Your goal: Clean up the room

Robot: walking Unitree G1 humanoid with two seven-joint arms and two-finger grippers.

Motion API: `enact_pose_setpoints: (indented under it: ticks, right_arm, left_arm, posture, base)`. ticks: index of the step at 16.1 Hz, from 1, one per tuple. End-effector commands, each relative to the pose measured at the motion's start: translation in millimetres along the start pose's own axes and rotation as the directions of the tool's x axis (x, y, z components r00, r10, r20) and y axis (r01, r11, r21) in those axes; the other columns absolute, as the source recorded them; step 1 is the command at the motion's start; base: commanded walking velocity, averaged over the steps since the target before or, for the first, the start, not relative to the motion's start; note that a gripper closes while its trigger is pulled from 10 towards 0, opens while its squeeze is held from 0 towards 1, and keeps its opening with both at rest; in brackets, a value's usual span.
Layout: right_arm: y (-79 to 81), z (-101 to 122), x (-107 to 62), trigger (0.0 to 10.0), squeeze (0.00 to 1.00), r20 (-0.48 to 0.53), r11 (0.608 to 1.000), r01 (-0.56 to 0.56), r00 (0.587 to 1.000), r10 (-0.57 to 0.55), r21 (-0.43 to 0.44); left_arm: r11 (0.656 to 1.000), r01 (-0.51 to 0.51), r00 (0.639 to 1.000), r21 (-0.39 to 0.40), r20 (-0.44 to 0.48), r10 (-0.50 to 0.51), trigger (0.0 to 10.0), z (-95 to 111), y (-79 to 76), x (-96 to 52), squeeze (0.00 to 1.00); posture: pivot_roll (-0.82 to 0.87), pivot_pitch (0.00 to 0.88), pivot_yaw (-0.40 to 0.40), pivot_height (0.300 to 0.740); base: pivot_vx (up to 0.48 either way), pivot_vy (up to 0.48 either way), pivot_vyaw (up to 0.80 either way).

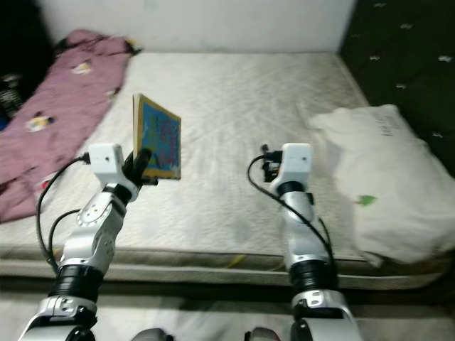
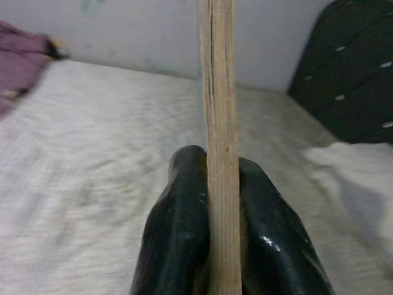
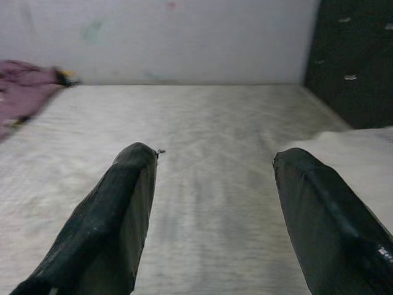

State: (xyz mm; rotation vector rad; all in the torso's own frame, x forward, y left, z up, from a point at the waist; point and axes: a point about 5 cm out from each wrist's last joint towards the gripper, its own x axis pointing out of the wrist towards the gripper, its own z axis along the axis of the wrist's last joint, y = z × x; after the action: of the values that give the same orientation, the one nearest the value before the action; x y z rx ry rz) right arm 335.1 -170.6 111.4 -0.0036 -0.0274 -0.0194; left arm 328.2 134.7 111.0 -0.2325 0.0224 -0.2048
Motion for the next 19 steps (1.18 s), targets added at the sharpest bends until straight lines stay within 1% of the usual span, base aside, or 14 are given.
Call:
enact_pose_setpoints:
  ticks: [1, 4, 5, 8, 12, 19]
  right_arm:
    - [-1.3, -0.4, 0.0, 10.0, 0.00, 0.000, 1.000, 0.013, 1.000, -0.013, 0.008]
    - [-1.1, -0.8, -0.2, 10.0, 0.00, -0.002, 1.000, 0.016, 1.000, -0.016, 0.008]
    - [-0.9, -1.1, -0.3, 10.0, 0.00, -0.004, 1.000, 0.018, 1.000, -0.018, 0.015]
    - [-2.6, -2.7, -0.5, 10.0, 0.00, -0.012, 0.999, 0.026, 1.000, -0.025, 0.021]
    - [-2.6, -2.7, -0.2, 10.0, 0.00, -0.013, 1.000, 0.024, 1.000, -0.024, 0.012]
    - [-3.8, -3.3, -0.3, 10.0, 0.00, -0.015, 1.000, 0.028, 1.000, -0.028, 0.005]
  left_arm:
    - [1.000, 0.012, 1.000, -0.002, 0.013, -0.012, 10.0, 4.5, -6.0, 3.1, 0.00]
    - [1.000, 0.011, 1.000, -0.016, 0.012, -0.011, 10.0, 4.4, -8.9, 3.6, 0.00]
    - [1.000, 0.009, 1.000, -0.010, 0.011, -0.009, 10.0, 4.8, -8.8, 3.6, 0.00]
    - [1.000, 0.014, 1.000, 0.004, 0.015, -0.014, 10.0, 5.6, -9.4, 4.0, 0.00]
    - [1.000, 0.017, 1.000, 0.005, 0.015, -0.017, 10.0, 5.6, -10.6, 4.4, 0.00]
    - [1.000, 0.017, 1.000, 0.003, 0.013, -0.017, 10.0, 4.9, -11.2, 4.1, 0.00]
  posture:
    - [-0.02, 0.000, 0.024, 0.740]
    - [-0.02, 0.000, 0.025, 0.740]
    - [-0.02, 0.000, 0.025, 0.740]
    - [-0.02, 0.000, 0.026, 0.740]
    - [-0.02, 0.000, 0.024, 0.740]
    - [-0.02, 0.000, 0.022, 0.740]
  base:
    - [0.000, 0.000, 0.00]
    - [0.000, 0.000, 0.00]
    - [0.000, 0.000, 0.00]
    - [0.000, 0.000, -0.75]
    - [0.000, 0.000, 0.00]
    - [0.000, -0.321, 0.00]
